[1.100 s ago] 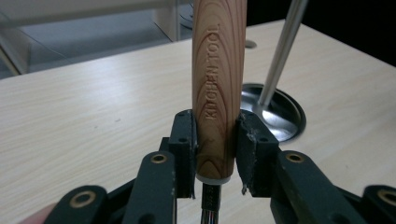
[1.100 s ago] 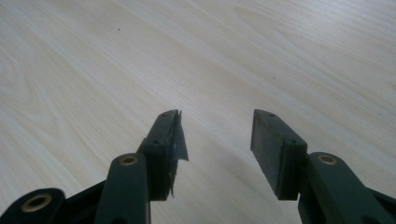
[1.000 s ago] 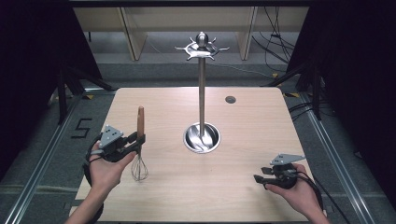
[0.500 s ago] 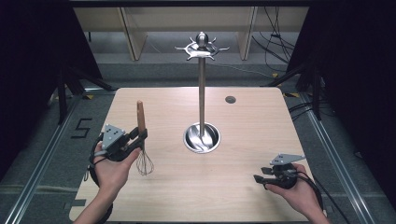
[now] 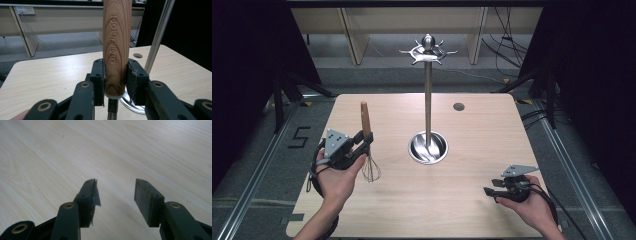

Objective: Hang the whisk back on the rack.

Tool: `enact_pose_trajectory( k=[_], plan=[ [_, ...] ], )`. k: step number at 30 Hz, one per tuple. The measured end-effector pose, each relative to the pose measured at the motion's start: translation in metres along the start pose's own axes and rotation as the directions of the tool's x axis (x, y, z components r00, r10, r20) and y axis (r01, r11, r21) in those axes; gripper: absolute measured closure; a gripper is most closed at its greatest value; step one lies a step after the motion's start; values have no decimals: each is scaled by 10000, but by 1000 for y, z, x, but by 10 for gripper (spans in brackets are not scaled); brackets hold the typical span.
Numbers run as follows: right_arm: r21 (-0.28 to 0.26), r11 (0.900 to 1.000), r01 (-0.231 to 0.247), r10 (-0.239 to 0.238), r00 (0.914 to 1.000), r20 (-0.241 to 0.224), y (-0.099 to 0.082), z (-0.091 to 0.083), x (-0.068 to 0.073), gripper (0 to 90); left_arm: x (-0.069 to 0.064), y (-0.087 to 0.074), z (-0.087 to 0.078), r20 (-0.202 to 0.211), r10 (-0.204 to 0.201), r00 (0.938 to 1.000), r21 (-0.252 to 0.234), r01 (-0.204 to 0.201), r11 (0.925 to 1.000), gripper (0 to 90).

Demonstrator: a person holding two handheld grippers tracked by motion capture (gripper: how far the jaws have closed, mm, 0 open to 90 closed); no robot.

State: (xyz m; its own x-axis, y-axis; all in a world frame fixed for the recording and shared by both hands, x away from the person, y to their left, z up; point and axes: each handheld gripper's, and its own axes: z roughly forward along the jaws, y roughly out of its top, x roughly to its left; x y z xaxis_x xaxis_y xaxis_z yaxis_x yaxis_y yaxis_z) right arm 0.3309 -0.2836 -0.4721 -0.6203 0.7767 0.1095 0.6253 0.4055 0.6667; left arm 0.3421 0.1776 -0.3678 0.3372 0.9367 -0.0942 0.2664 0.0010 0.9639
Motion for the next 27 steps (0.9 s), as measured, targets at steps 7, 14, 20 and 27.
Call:
enact_pose_trajectory(
  k=[7, 14, 20, 27],
  plan=[
    [27, 10000, 14, -14, 10000, -10, 0, 0, 0, 526, -6, 6, 1, -109, 22, 9999, -97, -23, 10000, 688],
    [-13, 10000, -24, 24, 10000, 1, 0, 0, 0, 526, -13, 13, 3, -77, 143, 9999, -317, -145, 9994, 688],
    [-62, 9997, 223, -222, 9997, 130, -1, 0, -2, 526, -17, 18, 3, -58, 247, 9997, -335, -249, 9991, 688],
    [206, 9998, -63, 62, 10000, 45, 0, -2, 0, 526, -21, 22, 5, 16, 180, 9998, -515, -179, 9985, 688]
  ],
)
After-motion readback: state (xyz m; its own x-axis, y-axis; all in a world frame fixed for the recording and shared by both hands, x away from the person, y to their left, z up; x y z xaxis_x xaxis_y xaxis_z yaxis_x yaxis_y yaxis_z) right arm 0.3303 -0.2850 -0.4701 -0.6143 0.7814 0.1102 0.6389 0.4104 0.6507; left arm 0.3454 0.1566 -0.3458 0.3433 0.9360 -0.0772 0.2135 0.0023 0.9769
